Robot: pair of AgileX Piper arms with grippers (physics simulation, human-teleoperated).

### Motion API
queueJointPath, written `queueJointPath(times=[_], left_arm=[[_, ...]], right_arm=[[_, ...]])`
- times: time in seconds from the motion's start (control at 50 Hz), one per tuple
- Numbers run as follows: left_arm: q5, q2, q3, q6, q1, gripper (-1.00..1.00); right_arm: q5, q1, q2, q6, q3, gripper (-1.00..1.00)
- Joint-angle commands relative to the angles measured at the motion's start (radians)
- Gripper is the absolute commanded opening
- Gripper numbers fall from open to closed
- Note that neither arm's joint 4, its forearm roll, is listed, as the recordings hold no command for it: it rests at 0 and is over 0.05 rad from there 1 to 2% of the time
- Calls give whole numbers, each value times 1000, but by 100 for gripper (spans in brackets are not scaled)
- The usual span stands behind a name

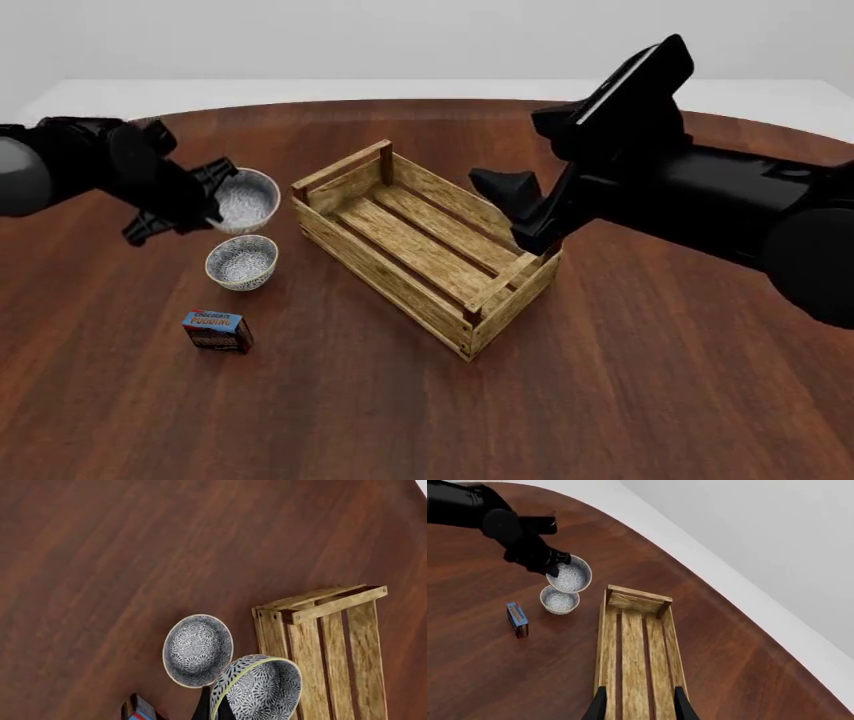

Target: Stack the right bowl on the left bowl and place them in the tray.

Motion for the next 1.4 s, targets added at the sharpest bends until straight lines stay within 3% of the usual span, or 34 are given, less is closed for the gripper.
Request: queueJointPath(times=[0.02, 0.52, 0.8, 1.4], left_arm=[[-54, -16, 26, 10, -24, -100], [-73, -2, 36, 4, -26, -100], [-39, 20, 23, 48, 14, -100], [-111, 58, 89, 46, 22, -100]], right_arm=[[1, 1, -3, 1, 0, 100], [1, 2, -3, 1, 0, 100], [5, 6, -9, 0, -2, 100], [6, 7, -16, -3, -1, 100]])
